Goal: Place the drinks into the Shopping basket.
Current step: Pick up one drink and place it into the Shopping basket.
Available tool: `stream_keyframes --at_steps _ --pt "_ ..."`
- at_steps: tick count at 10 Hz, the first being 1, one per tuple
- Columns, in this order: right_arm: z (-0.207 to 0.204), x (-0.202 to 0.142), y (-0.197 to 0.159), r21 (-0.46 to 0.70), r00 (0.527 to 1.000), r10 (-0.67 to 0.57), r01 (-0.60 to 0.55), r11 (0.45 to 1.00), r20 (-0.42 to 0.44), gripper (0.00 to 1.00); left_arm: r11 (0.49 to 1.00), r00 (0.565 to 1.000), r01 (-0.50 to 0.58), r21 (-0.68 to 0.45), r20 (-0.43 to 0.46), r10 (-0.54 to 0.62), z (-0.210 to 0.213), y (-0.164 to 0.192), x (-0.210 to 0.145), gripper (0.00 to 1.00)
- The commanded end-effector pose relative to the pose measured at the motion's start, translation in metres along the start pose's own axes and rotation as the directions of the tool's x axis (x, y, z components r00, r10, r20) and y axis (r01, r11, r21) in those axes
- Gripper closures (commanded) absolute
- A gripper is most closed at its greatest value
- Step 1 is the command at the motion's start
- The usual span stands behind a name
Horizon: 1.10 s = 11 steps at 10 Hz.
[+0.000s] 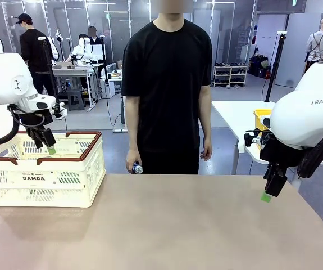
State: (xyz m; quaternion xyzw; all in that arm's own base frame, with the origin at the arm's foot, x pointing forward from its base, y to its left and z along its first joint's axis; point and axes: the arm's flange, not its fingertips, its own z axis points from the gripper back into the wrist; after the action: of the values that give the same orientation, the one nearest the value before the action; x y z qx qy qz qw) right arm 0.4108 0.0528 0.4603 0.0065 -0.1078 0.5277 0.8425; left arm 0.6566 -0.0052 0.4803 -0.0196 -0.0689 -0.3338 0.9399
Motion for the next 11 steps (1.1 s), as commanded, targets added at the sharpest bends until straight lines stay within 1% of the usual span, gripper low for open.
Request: stream_keyframes --at_steps 1,4,5,6,11 --pt "0.001 0.0 -0.001 0.002 1.0 0.0 0.0 1.0 -0.002 0.0 1.0 1.0 -0.006 0.025 0.017 0.005 0.017 -0.009 -0.012 0.0" --pt "0.001 0.0 -0.001 0.002 1.0 0.0 0.0 1.0 -0.002 0.0 0.998 0.999 -0.022 0.056 0.044 0.02 0.039 -0.01 -0.019 0.0" --pt "0.001 0.0 -0.001 0.002 1.0 0.0 0.0 1.0 -0.002 0.0 0.998 0.998 -0.023 0.062 0.057 0.019 0.038 -0.009 -0.019 0.0" --pt "0.001 0.0 -0.001 0.002 1.0 0.0 0.0 1.0 -0.002 0.0 0.999 0.999 -0.007 0.046 0.038 0.006 0.044 -0.004 -0.01 0.0" --pt "0.001 0.0 -0.001 0.002 1.0 0.0 0.0 1.0 -0.002 0.0 0.999 0.999 -0.007 0.046 0.038 0.006 0.044 -0.004 -0.01 0.0"
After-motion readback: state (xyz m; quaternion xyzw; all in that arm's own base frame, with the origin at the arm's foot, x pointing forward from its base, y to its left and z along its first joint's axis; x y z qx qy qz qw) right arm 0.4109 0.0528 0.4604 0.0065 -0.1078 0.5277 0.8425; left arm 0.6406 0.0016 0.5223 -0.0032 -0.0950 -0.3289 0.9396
